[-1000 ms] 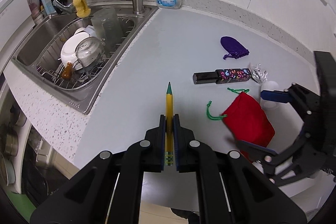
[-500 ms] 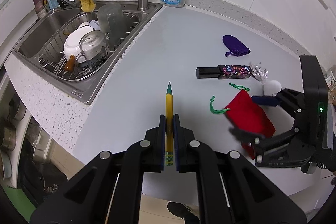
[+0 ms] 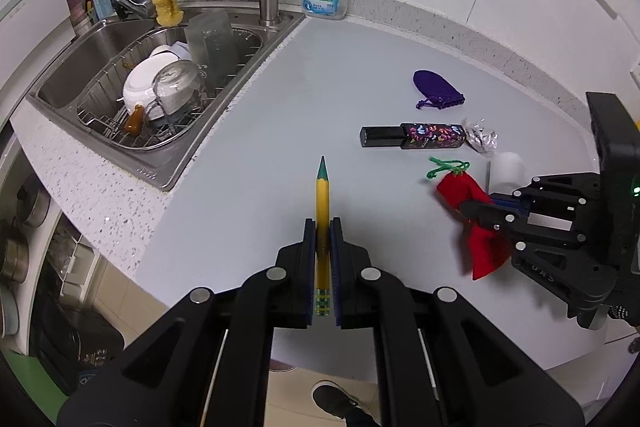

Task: Collect trash
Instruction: 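Hold the pencil in the left tool while the right tool grasps the red pouch, then carry the pencil and red pouch with both tools over the pink bin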

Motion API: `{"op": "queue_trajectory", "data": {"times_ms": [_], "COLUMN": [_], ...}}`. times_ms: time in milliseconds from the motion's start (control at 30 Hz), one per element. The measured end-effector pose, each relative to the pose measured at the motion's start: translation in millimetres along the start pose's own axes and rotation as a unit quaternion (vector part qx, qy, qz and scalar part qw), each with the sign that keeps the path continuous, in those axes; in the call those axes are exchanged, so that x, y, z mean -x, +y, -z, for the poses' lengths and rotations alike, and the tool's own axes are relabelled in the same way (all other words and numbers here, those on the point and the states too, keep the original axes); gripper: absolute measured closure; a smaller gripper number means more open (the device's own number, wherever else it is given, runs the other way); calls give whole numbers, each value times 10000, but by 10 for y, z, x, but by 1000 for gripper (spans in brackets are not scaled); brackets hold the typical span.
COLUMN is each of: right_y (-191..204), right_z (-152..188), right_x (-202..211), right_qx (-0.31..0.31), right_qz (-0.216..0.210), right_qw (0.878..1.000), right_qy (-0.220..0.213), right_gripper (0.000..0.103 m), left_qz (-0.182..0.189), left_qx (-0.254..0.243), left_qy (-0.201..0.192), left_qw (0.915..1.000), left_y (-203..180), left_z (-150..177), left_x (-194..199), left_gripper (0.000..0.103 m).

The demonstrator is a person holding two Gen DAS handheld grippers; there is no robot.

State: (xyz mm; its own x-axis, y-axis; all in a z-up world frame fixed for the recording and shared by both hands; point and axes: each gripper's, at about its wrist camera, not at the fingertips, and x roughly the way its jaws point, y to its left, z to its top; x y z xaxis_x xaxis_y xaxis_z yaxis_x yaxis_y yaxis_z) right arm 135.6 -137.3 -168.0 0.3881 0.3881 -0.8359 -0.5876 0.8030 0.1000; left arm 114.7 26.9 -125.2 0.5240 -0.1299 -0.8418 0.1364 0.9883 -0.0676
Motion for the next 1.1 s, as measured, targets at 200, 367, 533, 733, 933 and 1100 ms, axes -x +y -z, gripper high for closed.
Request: {"op": "queue_trajectory", "data": {"times_ms": [200,367,533,733,933,1100], "right_y": [273,641,1157,1648,2014,2191], "right_z": [-55,-80,-63,51,204,374], "right_x": [265,399,418,283,-18,-360], "right_qx": [184,400,729,1038,1264,1337], "right_qz": [-194,-540,-993,-1308,-1428,-1467], "right_qw": [9992,9967,9913,9855,9816,9795], "right_qy": [-299,-449,-459,-304,29,335], "right_gripper": [99,99,100,100,100,100], "left_qz": [-81,-277,-556,-837,-847,-797], "left_qx": [195,421,667,981,1310,1494], "left_qy": [-155,-257,-281,-275,-23,148], "left_qw": [9997,9984,9958,9913,9878,9855], "left_y": [106,289,525,809,1053,1211], "left_z": [154,421,774,1258,1747,2068], "left_x": [239,502,699,808,653,426], "left_gripper": [97,97,97,97,97,97]}}
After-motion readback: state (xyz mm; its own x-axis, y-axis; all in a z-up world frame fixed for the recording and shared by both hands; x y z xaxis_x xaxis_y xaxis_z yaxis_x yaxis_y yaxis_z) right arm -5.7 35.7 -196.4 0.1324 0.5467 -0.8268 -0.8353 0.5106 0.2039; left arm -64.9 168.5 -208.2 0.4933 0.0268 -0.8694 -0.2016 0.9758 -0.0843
